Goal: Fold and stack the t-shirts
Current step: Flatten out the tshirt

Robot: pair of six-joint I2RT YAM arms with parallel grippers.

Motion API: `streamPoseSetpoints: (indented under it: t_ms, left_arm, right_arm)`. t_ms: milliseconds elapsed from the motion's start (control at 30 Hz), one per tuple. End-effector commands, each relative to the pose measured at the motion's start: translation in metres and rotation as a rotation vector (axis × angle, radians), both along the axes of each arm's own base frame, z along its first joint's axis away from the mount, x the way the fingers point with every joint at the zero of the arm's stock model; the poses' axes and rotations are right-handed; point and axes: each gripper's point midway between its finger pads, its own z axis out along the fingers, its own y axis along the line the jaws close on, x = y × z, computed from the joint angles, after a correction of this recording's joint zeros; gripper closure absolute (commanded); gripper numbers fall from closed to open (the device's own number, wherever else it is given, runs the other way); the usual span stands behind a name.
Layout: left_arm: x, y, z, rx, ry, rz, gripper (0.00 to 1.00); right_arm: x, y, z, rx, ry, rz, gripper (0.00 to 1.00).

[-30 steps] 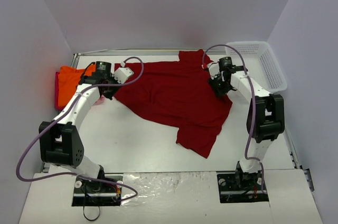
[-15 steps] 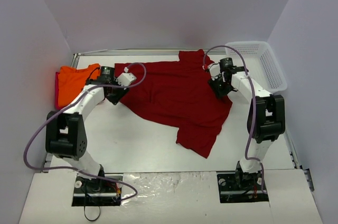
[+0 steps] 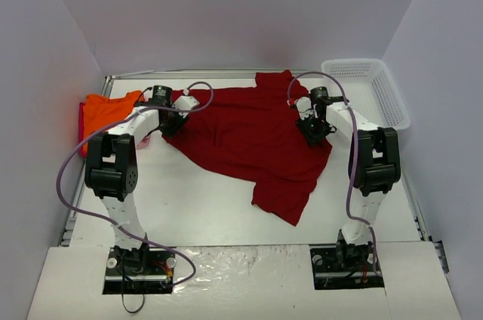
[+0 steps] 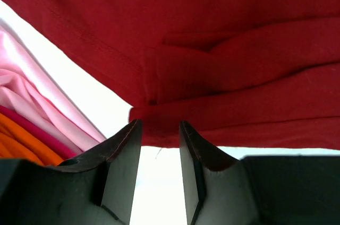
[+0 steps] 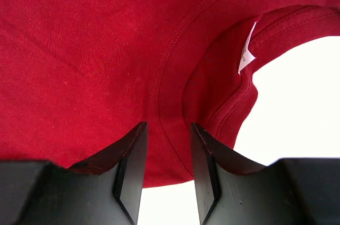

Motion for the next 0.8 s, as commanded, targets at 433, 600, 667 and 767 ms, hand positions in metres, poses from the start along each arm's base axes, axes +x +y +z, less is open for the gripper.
streamPoseSetpoints:
  t_ms: [433, 600, 667, 767]
  left_arm:
    - [0.005, 0.011, 0.016, 0.02, -0.018, -0.016, 0.67]
    - [0.006, 0.015, 0.005, 0.026, 0.014, -0.01, 0.62]
    - [0.008, 0.015, 0.003, 0.026, 0.017, -0.01, 0.61]
    - [0.009, 0.015, -0.003, 0.026, 0.035, -0.012, 0.6]
  right_arm:
    - [-0.002, -0.008, 0.002, -0.028, 0.031, 0.003, 0.66]
    - [-0.002, -0.009, 0.0, -0.034, 0.035, 0.002, 0.66]
    - [-0.002, -0.009, -0.002, -0.038, 0.037, 0.002, 0.66]
    - [-0.003, -0.011, -0.005, -0.045, 0.045, 0.001, 0.66]
